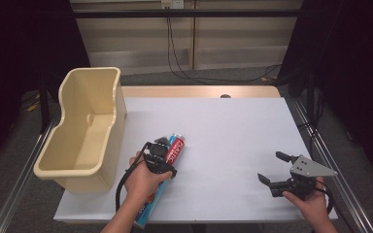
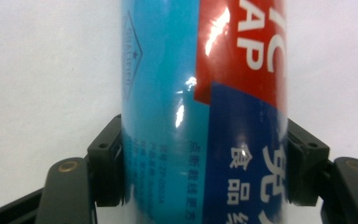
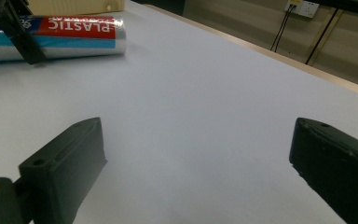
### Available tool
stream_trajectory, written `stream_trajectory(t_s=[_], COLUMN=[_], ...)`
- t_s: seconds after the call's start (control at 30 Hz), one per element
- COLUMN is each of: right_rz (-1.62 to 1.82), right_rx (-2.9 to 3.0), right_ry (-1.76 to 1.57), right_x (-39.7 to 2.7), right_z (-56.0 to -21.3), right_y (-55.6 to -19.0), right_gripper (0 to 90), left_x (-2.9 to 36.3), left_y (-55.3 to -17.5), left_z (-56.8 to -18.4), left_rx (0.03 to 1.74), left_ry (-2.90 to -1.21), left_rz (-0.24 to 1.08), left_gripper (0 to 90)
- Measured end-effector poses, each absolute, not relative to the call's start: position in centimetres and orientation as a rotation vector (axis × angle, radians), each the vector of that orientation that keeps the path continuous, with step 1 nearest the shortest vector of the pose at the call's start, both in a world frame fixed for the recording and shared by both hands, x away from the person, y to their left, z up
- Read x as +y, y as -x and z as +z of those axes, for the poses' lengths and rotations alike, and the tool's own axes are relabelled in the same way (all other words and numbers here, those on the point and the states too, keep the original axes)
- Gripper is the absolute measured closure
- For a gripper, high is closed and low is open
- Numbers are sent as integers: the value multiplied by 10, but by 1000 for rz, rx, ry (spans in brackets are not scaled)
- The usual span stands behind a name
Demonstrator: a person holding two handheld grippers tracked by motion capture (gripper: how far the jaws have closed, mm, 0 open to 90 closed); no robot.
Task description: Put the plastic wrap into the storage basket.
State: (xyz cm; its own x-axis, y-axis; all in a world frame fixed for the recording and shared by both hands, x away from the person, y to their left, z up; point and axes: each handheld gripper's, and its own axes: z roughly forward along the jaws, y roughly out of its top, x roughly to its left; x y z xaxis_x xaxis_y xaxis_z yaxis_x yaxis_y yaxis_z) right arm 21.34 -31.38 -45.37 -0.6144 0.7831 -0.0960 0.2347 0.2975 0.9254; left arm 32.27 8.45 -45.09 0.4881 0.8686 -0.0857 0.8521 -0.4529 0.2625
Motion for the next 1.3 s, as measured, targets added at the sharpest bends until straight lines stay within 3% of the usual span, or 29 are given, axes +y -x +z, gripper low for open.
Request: stream_trajectory(t_s=[0.13, 0.43, 0.53, 0.83, 1.3], right_rz=[1304, 1301, 1301, 1307, 1307], right_rx=[2023, 2021, 2023, 2023, 2022], right_ry=[-904, -905, -901, -902, -898], right_x=[-314, -315, -315, -313, -313], right_z=[-454, -453, -454, -453, -453], right_y=[-213, -213, -215, -214, -215], right_gripper=[28, 28, 28, 28, 29], left_x=[79, 82, 88, 104, 121], left_y=[-319, -322, -325, -327, -332], left_z=[-453, -445, -433, -393, -334], left_rx=[1451, 1477, 1499, 1497, 1502], left_ry=[-2496, -2493, -2436, -2305, -2236], left_rz=[152, 109, 58, 66, -26], left_gripper=[303, 322, 323, 323, 323])
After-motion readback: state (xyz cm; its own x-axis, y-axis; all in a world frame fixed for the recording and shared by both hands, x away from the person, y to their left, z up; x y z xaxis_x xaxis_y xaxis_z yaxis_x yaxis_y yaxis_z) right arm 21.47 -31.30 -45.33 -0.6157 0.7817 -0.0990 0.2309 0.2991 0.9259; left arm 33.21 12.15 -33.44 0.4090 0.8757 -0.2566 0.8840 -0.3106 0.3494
